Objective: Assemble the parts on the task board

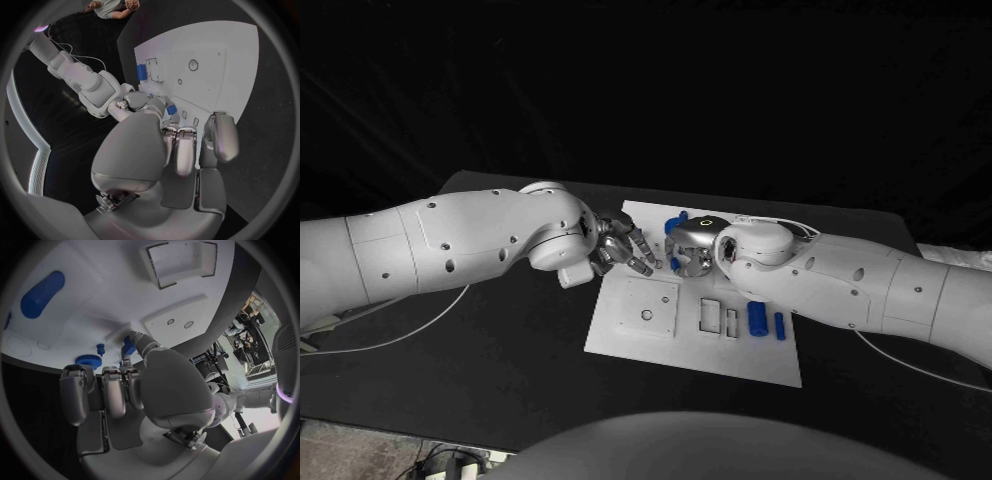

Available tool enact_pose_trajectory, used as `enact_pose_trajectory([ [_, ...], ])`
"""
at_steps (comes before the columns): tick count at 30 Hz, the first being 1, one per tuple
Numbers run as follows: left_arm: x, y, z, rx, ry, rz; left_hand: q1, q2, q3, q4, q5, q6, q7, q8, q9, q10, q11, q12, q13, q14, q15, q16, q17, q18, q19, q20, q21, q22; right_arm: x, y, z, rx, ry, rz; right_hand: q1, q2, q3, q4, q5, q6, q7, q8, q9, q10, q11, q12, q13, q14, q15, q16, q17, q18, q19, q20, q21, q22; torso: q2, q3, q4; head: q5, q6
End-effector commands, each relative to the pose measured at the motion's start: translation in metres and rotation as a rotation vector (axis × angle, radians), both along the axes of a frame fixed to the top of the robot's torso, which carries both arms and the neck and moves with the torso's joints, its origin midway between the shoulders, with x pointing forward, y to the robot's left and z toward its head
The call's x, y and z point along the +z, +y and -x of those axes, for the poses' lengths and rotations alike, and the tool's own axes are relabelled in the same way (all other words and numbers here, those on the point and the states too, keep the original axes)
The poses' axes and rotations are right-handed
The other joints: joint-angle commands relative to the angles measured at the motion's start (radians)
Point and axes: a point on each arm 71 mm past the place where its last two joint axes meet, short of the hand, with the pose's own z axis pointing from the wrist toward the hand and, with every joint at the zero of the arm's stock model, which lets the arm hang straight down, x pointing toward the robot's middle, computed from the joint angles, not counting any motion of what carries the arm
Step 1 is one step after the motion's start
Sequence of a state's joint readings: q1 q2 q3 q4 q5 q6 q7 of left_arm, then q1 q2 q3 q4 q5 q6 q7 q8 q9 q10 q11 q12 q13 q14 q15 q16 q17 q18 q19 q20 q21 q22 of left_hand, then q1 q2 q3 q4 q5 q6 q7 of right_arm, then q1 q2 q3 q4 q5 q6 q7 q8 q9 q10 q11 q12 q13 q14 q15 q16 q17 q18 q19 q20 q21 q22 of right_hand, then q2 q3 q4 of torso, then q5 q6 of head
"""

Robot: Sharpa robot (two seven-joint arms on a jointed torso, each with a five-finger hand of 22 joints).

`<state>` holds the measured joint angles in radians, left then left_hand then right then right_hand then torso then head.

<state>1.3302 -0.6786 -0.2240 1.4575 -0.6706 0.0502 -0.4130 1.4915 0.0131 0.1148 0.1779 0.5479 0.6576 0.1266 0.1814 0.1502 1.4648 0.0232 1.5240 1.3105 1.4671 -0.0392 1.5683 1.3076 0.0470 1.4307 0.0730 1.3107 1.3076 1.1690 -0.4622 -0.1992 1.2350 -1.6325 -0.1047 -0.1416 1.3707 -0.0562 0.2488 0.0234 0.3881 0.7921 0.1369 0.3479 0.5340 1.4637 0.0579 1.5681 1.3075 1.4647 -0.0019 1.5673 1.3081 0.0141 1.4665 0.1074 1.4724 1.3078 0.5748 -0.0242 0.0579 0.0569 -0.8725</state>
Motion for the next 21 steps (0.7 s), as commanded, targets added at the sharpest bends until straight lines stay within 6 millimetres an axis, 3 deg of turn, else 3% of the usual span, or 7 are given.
enact_pose_trajectory([
  [1,-0.0002,-0.0019,0.0017,-0.015,0.016,0.0,0.0,0.009,0.005,-0.001,-0.001,0.005,0.001,0.005,-0.002,0.036,0.004,-0.008,0.161,0.104,0.009,0.002,0.263,0.012,-0.006,0.003,-0.002,0.183,-0.0016,0.0001,0.0005,0.008,-0.002,0.025,-0.003,-0.009,0.003,-0.003,-0.009,-0.017,0.001,-0.013,-0.006,0.107,0.002,0.003,0.263,0.106,0.005,0.003,0.263,0.017,0.019,0.008,-0.006,0.222,-0.001,0.0,-0.0002,0.0,0.0],
  [8,-0.0007,-0.0016,0.0017,-0.017,0.021,-0.005,0.0,0.01,0.005,0.0,-0.002,0.005,0.002,0.006,-0.002,0.034,0.005,-0.009,0.158,0.104,0.009,0.002,0.263,0.013,-0.007,0.004,-0.004,0.182,-0.0024,-0.0006,0.0005,0.008,-0.001,0.024,-0.011,-0.013,0.001,-0.003,-0.042,-0.049,-0.002,-0.042,-0.018,0.107,-0.007,0.003,0.263,0.106,-0.003,0.003,0.263,0.019,0.015,0.001,-0.013,0.219,-0.002,0.0003,0.0002,0.0,0.0],
  [12,-0.001,-0.0016,0.0017,-0.018,0.024,-0.008,-0.001,0.01,0.005,0.0,-0.002,0.005,0.002,0.006,-0.003,0.033,0.005,-0.01,0.156,0.104,0.01,0.002,0.263,0.013,-0.009,0.004,-0.007,0.181,-0.0029,-0.0009,0.0005,0.007,-0.001,0.024,-0.018,-0.016,-0.004,0.0,-0.081,-0.083,-0.002,-0.075,-0.035,0.107,-0.009,0.003,0.263,0.106,-0.005,0.003,0.263,0.019,0.013,-0.002,-0.016,0.219,-0.002,-0.0001,0.0009,0.0,0.0],
  [19,-0.0016,-0.0012,0.0017,-0.016,0.026,-0.011,-0.003,0.008,0.004,0.002,-0.008,0.002,0.003,0.005,-0.007,0.032,0.007,-0.011,0.155,0.104,0.012,0.002,0.263,0.014,-0.01,0.006,-0.009,0.181,-0.0015,-0.0035,-0.0007,0.006,-0.02,-0.007,-0.045,-0.019,-0.042,0.019,-0.22,-0.181,-0.011,-0.163,-0.088,0.107,-0.016,0.003,0.263,0.106,-0.011,0.003,0.263,0.021,0.01,-0.007,-0.024,0.217,-0.002,-0.0002,0.0006,0.001,0.0],
  [21,-0.0017,-0.0008,0.0014,-0.013,0.025,-0.011,-0.012,0.008,0.0,0.01,-0.028,0.001,0.004,0.006,-0.011,0.032,0.008,-0.011,0.154,0.104,0.013,0.002,0.263,0.014,-0.01,0.009,-0.01,0.18,0.0002,-0.0053,-0.0016,0.005,-0.034,-0.034,-0.06,-0.021,-0.061,0.032,-0.262,-0.195,-0.014,-0.176,-0.1,0.107,-0.018,0.003,0.263,0.106,-0.012,0.003,0.263,0.02,0.012,-0.009,-0.022,0.218,-0.002,-0.0004,0.0005,0.001,0.0],
])
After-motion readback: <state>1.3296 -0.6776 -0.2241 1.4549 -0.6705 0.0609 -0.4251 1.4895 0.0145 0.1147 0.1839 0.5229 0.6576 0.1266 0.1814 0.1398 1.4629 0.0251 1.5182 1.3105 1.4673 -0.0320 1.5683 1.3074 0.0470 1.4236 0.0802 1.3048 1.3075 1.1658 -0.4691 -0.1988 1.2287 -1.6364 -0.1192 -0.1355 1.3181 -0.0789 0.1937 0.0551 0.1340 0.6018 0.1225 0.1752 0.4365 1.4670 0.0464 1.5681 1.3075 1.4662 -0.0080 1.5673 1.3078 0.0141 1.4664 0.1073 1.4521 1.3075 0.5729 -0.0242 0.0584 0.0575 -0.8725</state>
